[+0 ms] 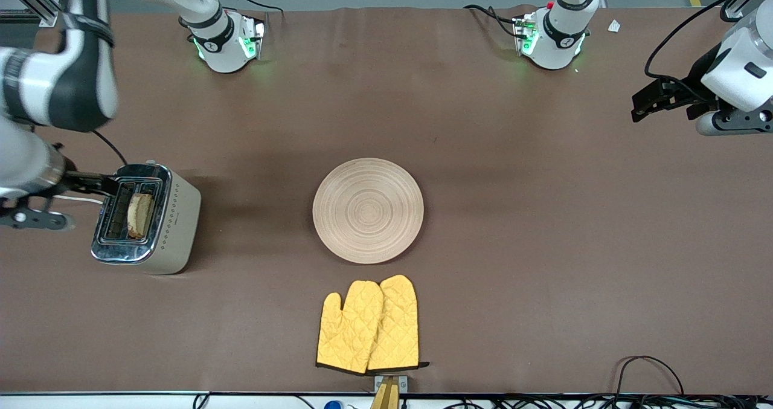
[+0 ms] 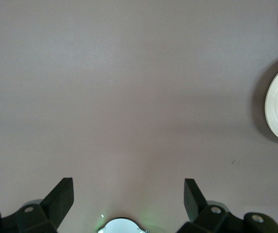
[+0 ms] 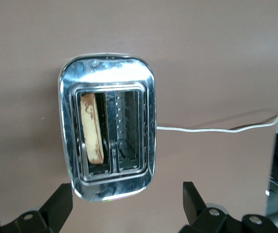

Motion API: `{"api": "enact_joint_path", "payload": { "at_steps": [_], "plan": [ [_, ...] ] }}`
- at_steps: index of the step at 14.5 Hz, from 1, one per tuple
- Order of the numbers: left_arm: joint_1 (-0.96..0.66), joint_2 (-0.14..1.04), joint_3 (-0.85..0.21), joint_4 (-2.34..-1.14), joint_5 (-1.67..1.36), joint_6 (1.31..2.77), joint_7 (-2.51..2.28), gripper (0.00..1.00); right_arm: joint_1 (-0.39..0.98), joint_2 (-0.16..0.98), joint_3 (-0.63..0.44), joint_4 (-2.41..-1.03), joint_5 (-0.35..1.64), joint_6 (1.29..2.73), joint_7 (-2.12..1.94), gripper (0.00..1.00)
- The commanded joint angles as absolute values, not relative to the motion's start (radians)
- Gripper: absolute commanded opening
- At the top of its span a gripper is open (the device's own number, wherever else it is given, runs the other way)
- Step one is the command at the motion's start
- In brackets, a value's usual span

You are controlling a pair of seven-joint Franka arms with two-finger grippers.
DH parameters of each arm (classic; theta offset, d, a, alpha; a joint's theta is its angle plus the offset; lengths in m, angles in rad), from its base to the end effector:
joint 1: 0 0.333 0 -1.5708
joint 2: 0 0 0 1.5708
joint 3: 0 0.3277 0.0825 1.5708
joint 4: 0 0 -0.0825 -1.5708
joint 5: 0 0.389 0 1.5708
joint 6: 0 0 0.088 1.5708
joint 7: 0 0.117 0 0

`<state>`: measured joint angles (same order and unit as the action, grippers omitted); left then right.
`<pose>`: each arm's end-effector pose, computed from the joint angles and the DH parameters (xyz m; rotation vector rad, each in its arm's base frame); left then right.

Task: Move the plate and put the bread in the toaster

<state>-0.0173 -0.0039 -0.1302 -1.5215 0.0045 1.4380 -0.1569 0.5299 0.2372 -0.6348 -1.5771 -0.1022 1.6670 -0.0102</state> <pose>0.5379 -0.0795 0.6404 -3.1222 -0.0154 0.1218 0.6157 -0.0415 0.5179 2.8996 -0.1063 -0.1683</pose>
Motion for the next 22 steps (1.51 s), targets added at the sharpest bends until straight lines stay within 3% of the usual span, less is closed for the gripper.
{"api": "enact_joint_path", "payload": {
  "at_steps": [1,7,9,14,22],
  "plan": [
    [-0.014,-0.018,-0.141,-1.525,0.029,1.445,-0.155,1.0,0.514,0.163,-0.618,-1.597,-0.049,1.631,-0.035,1.0],
    [-0.014,-0.018,-0.141,-1.519,0.029,1.428,-0.161,1.0,0.5,0.094,-0.638,-1.559,-0.003,1.598,-0.018,1.0],
    [-0.017,-0.02,-0.143,-1.516,0.029,1.427,-0.164,1.0,0.441,0.06,-0.609,-1.557,0.021,1.597,-0.017,1.0],
    [-0.021,-0.021,-0.144,-1.514,0.028,1.427,-0.166,1.0,0.034,-0.014,-0.143,-1.56,0.021,1.571,-0.012,1.0],
    [-0.018,-0.018,-0.143,-1.508,0.026,1.427,-0.155,1.0,0.026,-0.017,-0.127,-1.546,0.021,1.529,0.005,1.0]
  ]
}}
